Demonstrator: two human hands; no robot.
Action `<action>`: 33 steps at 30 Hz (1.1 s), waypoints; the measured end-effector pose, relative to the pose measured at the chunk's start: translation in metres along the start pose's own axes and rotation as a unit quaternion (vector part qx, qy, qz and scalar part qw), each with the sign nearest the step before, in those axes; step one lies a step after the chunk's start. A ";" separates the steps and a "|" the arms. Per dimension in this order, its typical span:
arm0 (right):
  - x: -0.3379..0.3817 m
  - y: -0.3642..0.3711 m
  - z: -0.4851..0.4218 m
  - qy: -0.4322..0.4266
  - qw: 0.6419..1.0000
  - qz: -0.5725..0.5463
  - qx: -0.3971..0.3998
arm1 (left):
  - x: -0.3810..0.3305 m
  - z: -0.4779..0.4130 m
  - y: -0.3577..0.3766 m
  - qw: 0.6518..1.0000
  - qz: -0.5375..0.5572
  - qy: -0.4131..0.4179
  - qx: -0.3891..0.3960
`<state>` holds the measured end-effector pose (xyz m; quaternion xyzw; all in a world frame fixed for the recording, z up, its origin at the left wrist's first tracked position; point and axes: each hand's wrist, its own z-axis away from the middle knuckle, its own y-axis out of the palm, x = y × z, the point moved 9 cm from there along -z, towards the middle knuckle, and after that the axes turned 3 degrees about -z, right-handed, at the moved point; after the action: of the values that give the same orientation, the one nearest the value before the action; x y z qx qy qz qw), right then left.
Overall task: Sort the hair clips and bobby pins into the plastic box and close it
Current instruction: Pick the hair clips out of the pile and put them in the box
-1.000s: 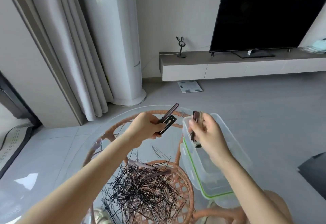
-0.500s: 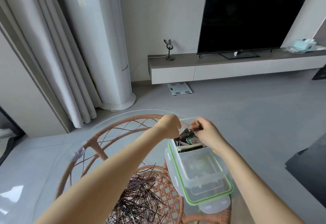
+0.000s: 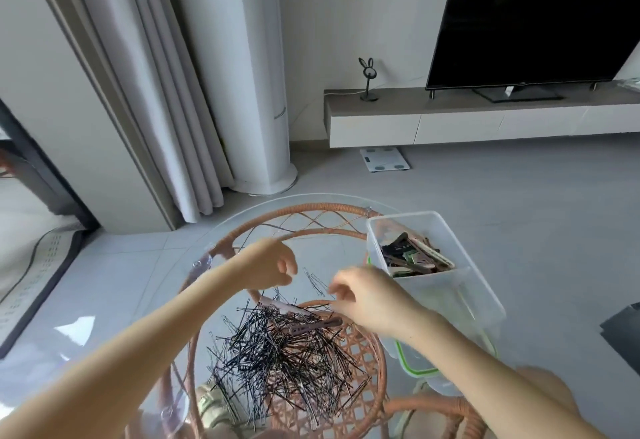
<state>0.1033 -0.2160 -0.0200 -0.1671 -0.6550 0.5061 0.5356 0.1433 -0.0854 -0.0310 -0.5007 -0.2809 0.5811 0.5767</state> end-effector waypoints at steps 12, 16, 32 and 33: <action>-0.001 0.045 -0.002 0.006 0.995 0.099 0.013 | 0.032 0.018 0.033 0.999 -0.030 -0.014 -0.009; 0.011 0.018 0.008 0.006 0.999 0.024 -0.042 | 0.032 0.020 0.033 0.999 -0.043 -0.007 -0.012; -0.026 -0.008 0.042 0.106 0.886 -0.420 -0.167 | 0.017 0.032 -0.007 0.980 0.166 0.002 -0.108; -0.032 -0.013 0.046 0.111 0.874 -0.438 -0.181 | 0.014 0.031 -0.007 0.974 0.197 -0.006 -0.111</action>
<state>0.0798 -0.2682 -0.0226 -0.0123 -0.6777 0.0706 0.7319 0.1207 -0.0627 -0.0180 -0.6038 -0.2423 0.6517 0.3900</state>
